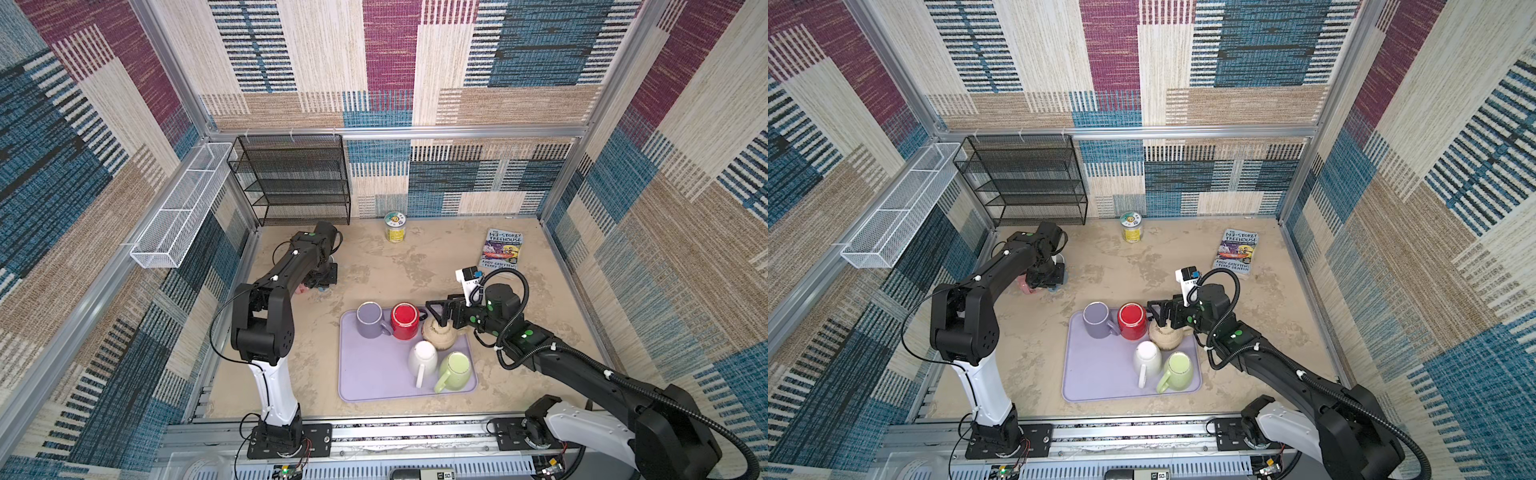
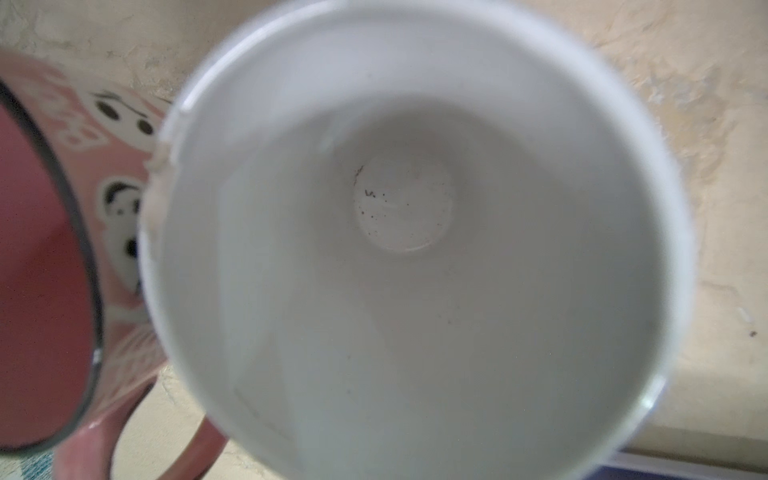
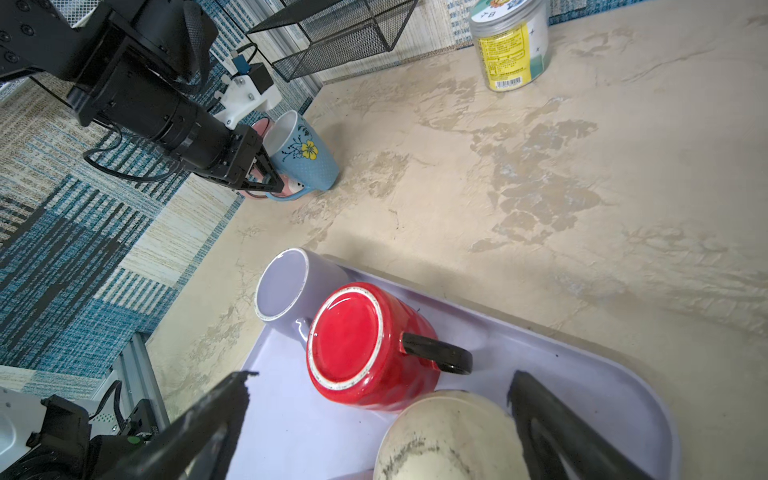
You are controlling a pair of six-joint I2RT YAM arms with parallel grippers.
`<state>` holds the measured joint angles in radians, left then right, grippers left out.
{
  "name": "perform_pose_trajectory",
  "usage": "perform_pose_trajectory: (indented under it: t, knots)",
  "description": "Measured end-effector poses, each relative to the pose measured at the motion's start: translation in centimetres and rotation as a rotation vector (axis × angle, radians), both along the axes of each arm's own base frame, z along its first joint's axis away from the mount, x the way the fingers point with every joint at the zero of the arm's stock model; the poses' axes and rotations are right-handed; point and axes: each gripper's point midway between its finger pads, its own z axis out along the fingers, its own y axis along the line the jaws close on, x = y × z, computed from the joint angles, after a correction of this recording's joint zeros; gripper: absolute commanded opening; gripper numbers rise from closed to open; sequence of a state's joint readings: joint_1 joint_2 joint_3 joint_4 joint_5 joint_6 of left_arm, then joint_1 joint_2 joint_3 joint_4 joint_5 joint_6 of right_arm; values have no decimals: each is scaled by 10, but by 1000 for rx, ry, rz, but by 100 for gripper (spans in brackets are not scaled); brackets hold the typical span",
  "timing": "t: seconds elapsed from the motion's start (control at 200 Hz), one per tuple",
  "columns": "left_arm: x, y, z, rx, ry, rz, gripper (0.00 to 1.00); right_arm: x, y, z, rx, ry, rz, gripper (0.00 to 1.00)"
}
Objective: Turn the mug right side up
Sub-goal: 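Lower the blue mug upright beside the pink mug with the left gripper, then open and raise the left gripper while the right gripper moves over the tray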
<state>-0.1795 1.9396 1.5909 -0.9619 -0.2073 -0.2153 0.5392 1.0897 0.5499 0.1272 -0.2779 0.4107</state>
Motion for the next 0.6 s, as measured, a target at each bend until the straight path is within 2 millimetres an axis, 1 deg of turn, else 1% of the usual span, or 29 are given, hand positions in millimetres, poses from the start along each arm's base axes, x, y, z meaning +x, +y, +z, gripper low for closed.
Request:
perform_pose_trajectory:
  t: [0.18,0.386,0.506,0.601]
  knots:
    - [0,6,-7,7,19,13,0,0,1,-3,-3,7,2,100]
    - [1,7,-8,9,22,18,0,1,1,-5,-7,14,3,100]
    - [1,8,-9,11,23,21,17,0,1,-6,-7,16,6,100]
    - [1,8,-9,11,24,21,25,0,1,-6,-7,16,6,100]
